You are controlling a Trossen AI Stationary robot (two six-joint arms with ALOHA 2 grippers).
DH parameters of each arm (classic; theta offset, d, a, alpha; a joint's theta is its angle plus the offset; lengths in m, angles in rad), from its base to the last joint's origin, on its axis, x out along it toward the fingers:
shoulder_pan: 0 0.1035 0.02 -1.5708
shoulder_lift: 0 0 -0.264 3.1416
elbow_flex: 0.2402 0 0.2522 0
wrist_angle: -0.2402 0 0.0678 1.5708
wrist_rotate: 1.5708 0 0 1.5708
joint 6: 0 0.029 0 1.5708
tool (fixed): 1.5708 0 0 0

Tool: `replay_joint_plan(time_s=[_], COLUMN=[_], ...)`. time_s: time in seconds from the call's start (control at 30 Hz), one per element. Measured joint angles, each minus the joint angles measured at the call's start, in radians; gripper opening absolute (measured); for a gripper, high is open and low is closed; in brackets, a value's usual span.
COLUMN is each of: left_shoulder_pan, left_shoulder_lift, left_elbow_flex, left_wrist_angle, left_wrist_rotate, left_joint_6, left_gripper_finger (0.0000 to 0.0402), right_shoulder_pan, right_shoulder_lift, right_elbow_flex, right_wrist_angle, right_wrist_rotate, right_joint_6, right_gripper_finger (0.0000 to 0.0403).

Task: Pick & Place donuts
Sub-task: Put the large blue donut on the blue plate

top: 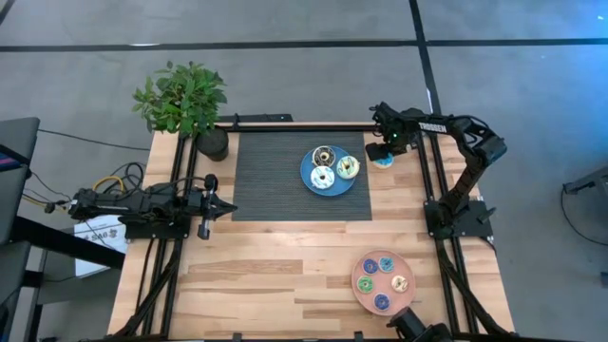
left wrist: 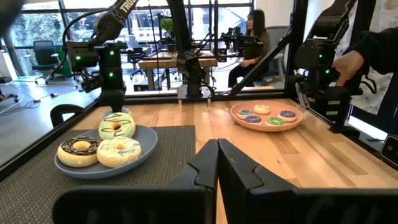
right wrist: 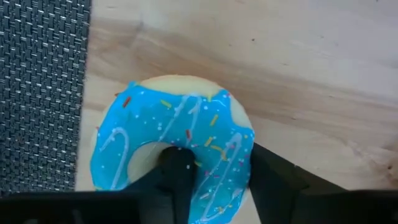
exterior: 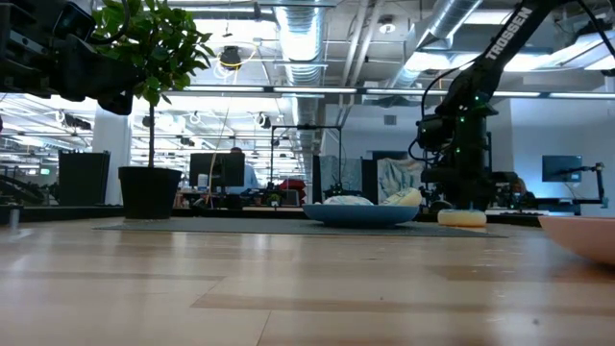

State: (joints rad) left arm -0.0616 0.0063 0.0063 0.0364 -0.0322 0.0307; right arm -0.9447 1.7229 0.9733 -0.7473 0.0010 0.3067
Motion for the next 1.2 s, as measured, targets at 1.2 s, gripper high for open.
replay_joint_plan(time_s=[1.2], left_shoulder_pan=[0.0], left_shoulder_lift=[0.0], left_elbow_flex=[0.0], left_wrist_angle=[0.0], left_wrist_rotate=[0.0], left_joint_6=[0.0], left_gripper_finger=[0.0], right_shoulder_pan=[0.276], right_shoulder_lift=[-0.135], right_elbow_flex=[0.002], right_wrist_angle=[0.012], right_wrist_rotate=[0.002], right_joint_6=[0.173], right_gripper_finger=[0.0097])
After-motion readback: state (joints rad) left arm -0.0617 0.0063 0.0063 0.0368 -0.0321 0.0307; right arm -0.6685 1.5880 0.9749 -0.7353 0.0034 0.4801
